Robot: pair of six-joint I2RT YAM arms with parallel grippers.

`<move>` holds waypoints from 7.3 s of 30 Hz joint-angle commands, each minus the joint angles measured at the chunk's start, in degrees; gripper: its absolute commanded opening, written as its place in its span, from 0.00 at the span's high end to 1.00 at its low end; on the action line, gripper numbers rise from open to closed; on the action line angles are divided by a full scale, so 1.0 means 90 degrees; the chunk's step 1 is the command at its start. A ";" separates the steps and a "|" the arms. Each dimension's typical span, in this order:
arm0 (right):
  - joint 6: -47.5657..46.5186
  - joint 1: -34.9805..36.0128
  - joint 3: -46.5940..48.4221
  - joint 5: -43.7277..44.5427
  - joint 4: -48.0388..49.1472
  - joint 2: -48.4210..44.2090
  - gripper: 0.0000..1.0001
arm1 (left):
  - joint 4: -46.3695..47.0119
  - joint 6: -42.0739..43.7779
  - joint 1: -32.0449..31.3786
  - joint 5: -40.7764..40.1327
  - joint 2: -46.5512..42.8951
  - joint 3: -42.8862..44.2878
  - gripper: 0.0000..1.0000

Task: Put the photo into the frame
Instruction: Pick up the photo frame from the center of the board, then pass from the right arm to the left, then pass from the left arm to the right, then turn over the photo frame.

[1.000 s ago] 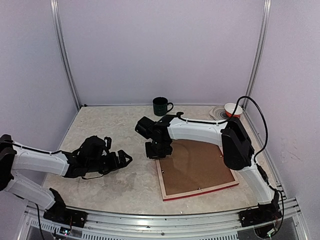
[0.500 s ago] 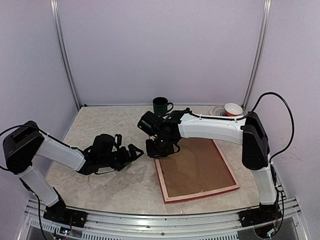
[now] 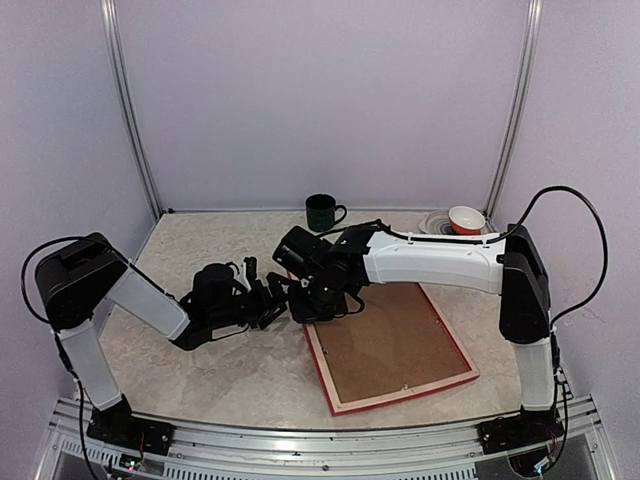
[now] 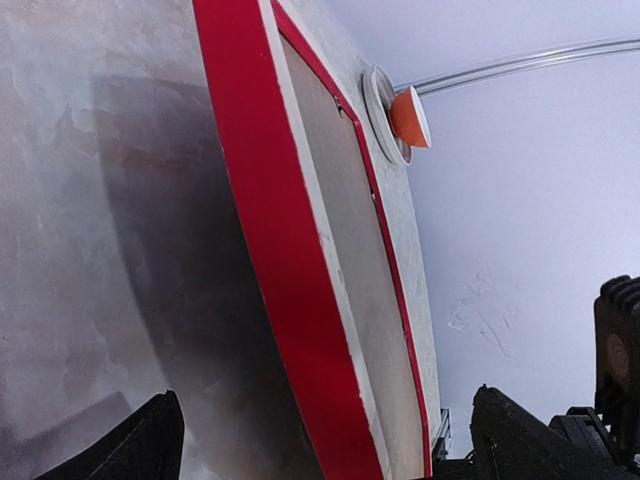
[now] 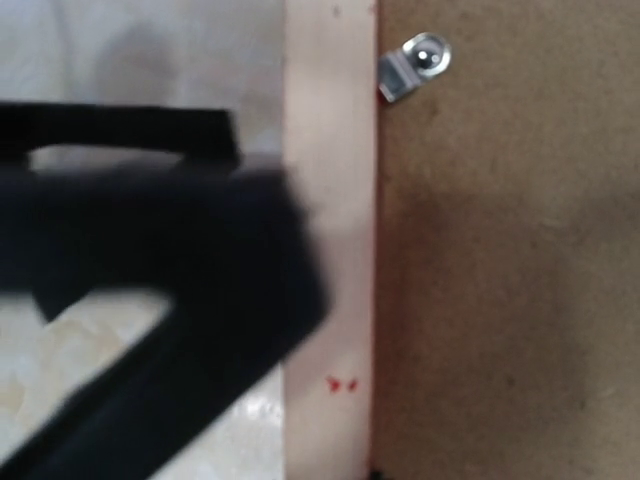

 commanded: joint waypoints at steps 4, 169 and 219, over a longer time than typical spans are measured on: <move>-0.0111 0.0206 -0.0075 0.0204 0.0310 -0.0730 1.00 | 0.1150 -0.0532 0.0043 0.0397 0.0699 0.0254 0.13; 0.1321 -0.1300 -0.5979 0.0762 0.3088 -0.6159 0.77 | -0.3545 -0.0001 0.0746 -0.0536 -0.3184 -0.0533 0.01; 0.1188 -0.1800 -0.7062 -0.0971 0.5377 -0.3572 0.49 | -0.2849 0.0042 0.0776 -0.0871 -0.2022 -0.1029 0.01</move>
